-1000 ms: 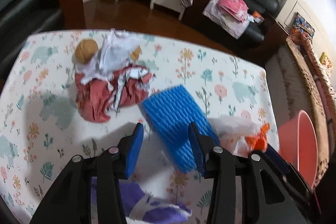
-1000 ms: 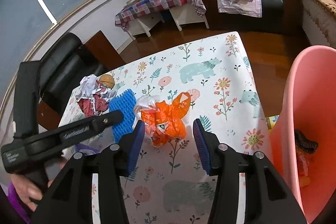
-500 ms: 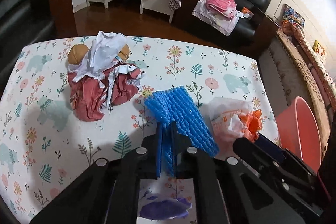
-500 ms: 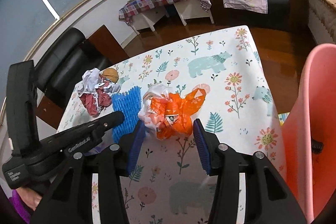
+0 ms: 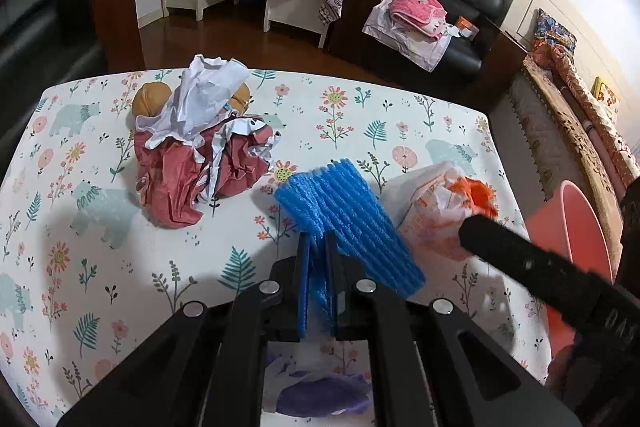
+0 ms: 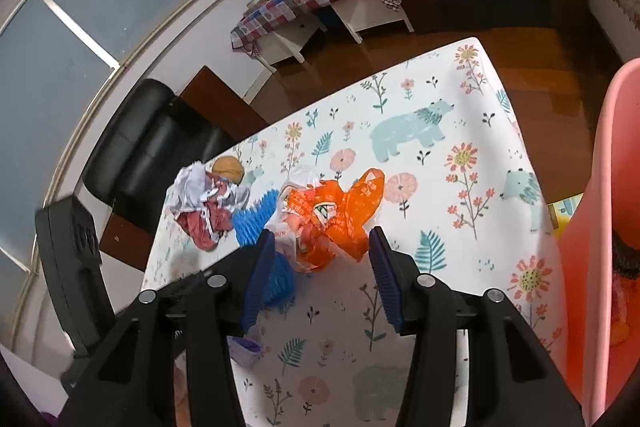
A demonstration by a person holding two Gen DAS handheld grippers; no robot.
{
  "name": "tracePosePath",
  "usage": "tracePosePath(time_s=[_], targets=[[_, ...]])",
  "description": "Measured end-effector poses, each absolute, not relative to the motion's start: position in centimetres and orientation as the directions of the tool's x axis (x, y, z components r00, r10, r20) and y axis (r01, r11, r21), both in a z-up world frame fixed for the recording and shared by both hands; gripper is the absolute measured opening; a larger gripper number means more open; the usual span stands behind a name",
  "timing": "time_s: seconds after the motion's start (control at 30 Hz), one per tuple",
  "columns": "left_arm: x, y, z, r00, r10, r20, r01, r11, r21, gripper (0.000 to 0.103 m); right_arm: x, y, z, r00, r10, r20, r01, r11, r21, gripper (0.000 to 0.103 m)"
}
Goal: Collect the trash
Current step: 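Grasp the blue foam net with the left gripper while the right grasps the orange plastic bag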
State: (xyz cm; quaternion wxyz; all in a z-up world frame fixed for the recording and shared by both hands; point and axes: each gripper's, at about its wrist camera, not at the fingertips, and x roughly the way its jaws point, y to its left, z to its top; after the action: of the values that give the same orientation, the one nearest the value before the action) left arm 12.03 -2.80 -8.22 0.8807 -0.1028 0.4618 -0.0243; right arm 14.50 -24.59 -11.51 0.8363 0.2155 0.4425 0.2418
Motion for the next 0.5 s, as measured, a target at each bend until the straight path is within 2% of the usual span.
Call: tracePosePath(time_s=[0.37,0.5], targets=[[11.5,-2.5,-8.1,0.576,-0.147,-0.804,-0.048,0.976,-0.213,0.006,15.0,-22.9,-11.8,0.483,0.545,-0.685,-0.252,0.836,0.487,0.05],[11.1,-2.4,-7.8,0.575,-0.148,-0.805,-0.046,0.976,-0.213,0.006,14.0,-22.1,-11.5,0.499,0.522,-0.692,-0.291,0.853,0.433,0.041]])
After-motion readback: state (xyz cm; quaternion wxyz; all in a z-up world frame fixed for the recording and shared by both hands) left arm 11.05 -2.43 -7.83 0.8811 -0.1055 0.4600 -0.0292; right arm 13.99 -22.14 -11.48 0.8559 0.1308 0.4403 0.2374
